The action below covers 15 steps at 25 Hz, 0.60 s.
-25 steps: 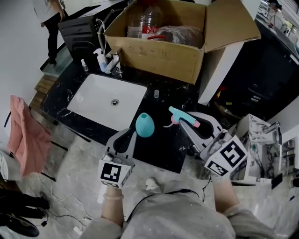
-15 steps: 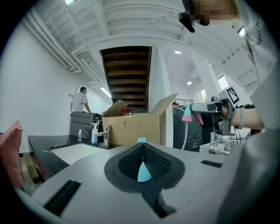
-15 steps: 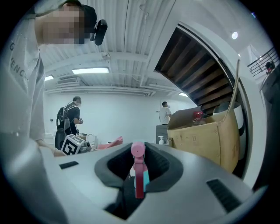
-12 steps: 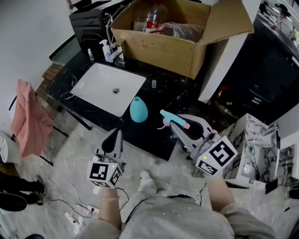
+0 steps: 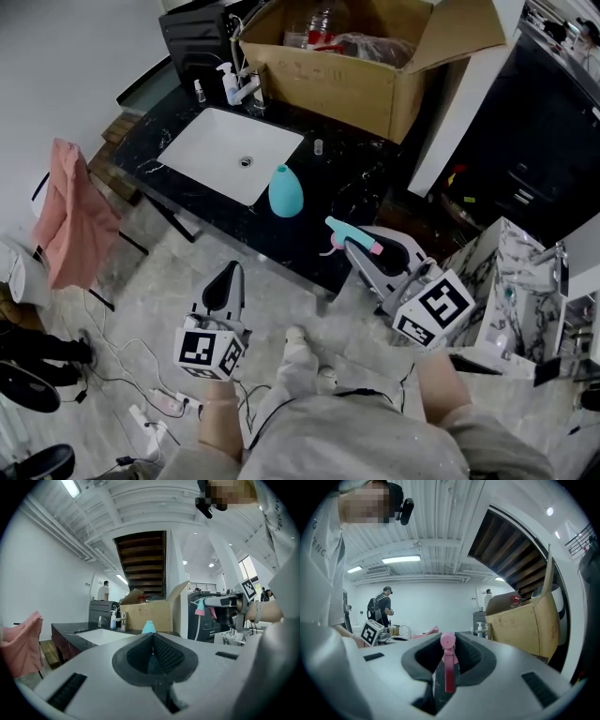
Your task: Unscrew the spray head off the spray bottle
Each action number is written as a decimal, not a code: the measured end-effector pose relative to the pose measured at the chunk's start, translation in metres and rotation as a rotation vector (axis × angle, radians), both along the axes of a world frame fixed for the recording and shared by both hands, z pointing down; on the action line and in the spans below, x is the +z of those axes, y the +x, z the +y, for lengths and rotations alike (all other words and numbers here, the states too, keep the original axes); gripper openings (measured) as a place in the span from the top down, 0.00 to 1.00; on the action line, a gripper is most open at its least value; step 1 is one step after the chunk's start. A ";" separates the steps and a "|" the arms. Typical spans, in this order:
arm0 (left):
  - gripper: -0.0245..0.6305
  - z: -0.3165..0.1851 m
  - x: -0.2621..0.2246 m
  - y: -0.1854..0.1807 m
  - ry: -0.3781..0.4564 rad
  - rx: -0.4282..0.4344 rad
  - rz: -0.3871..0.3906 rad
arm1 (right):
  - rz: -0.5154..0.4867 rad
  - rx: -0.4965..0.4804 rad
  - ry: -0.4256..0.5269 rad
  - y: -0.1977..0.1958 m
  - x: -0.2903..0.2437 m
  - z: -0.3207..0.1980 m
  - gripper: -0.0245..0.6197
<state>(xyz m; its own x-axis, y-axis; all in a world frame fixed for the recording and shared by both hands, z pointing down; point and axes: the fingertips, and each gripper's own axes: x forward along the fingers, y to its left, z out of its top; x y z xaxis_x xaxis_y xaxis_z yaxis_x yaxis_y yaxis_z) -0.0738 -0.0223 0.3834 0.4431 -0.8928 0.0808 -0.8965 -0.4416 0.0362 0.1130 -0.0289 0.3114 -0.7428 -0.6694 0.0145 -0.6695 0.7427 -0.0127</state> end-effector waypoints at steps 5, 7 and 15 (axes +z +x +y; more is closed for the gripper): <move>0.95 0.017 -0.005 -0.004 0.024 -0.021 0.010 | -0.008 0.000 0.010 -0.001 0.000 0.018 0.85; 0.95 0.025 -0.007 -0.003 0.032 -0.020 0.011 | -0.008 -0.001 0.012 -0.001 0.000 0.025 0.85; 0.95 0.047 -0.010 -0.001 0.044 -0.035 0.015 | 0.002 -0.019 0.028 -0.007 0.000 0.048 0.85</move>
